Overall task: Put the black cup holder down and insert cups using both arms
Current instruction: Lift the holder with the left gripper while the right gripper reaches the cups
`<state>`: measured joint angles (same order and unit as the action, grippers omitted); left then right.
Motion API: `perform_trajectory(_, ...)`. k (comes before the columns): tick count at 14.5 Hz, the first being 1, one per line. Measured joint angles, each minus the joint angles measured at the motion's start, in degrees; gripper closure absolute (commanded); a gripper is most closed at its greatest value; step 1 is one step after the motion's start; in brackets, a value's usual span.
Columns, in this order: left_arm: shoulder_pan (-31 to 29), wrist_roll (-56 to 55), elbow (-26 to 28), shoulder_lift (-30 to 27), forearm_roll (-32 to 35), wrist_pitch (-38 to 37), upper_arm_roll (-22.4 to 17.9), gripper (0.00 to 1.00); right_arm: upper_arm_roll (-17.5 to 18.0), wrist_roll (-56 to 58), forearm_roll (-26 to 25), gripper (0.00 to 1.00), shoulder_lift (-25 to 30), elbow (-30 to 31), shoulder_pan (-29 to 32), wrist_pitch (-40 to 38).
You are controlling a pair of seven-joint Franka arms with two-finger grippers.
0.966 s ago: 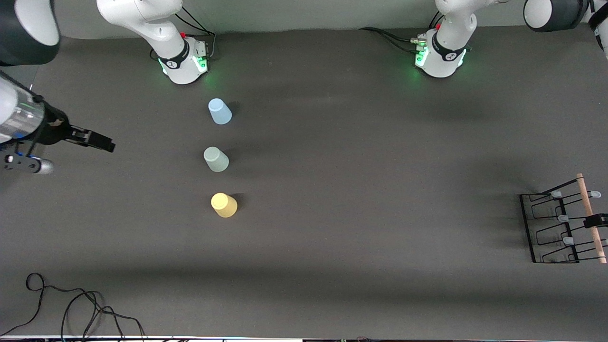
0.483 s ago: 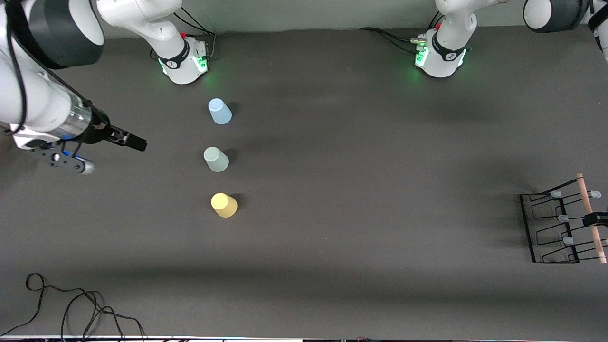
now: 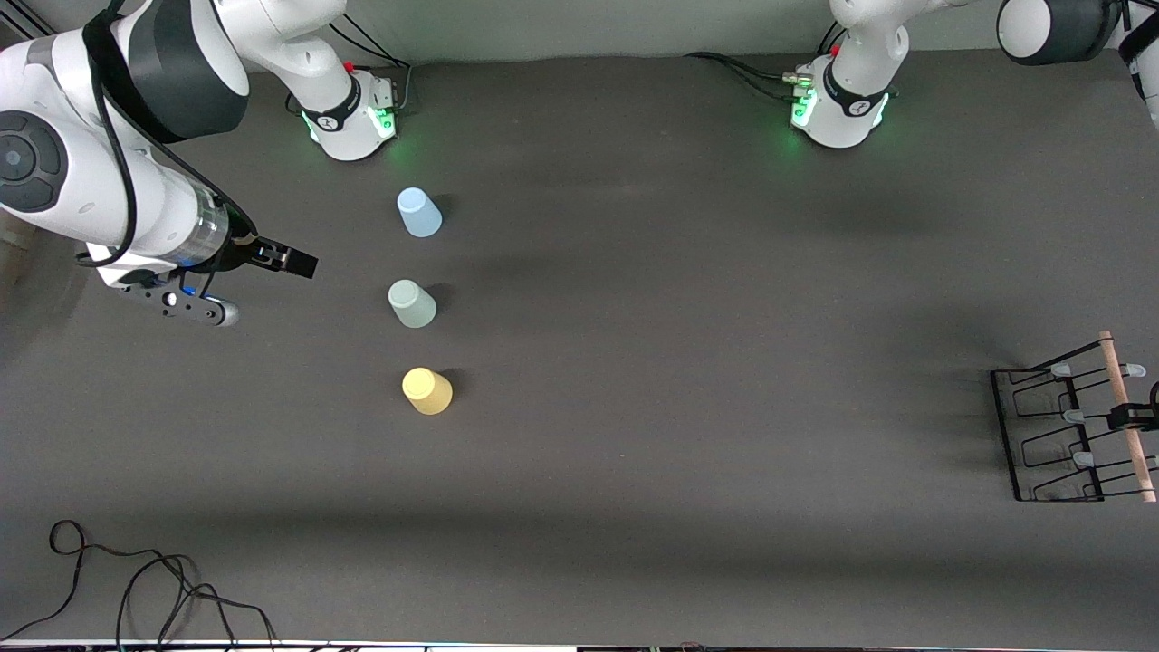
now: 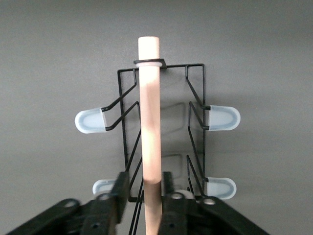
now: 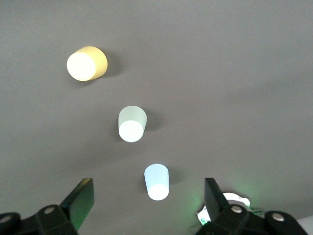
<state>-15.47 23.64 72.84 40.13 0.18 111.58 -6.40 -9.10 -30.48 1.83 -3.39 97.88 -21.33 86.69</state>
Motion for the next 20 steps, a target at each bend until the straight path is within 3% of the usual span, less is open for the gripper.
perform_trajectory(7,0.6,0.0,-0.6,-0.1,0.0,-0.3,0.7,1.0,-0.4,1.0,0.0,0.0,0.3,0.9,0.0,-0.2)
perform_trajectory(11,3.4,-2.9,-3.7,-1.8,-0.2,-7.9,1.0,1.0,-3.9,9.8,0.0,0.0,1.7,1.0,0.2,0.8)
perform_trajectory(15,10.4,-13.7,-4.2,-4.4,-0.2,-12.8,1.3,1.0,-4.9,13.0,0.0,0.0,6.6,8.0,0.4,9.3)
perform_trajectory(20,23.1,-31.7,-1.9,-6.4,-2.7,-13.1,1.7,1.0,-4.9,13.0,0.0,0.0,11.2,14.5,0.3,15.4)
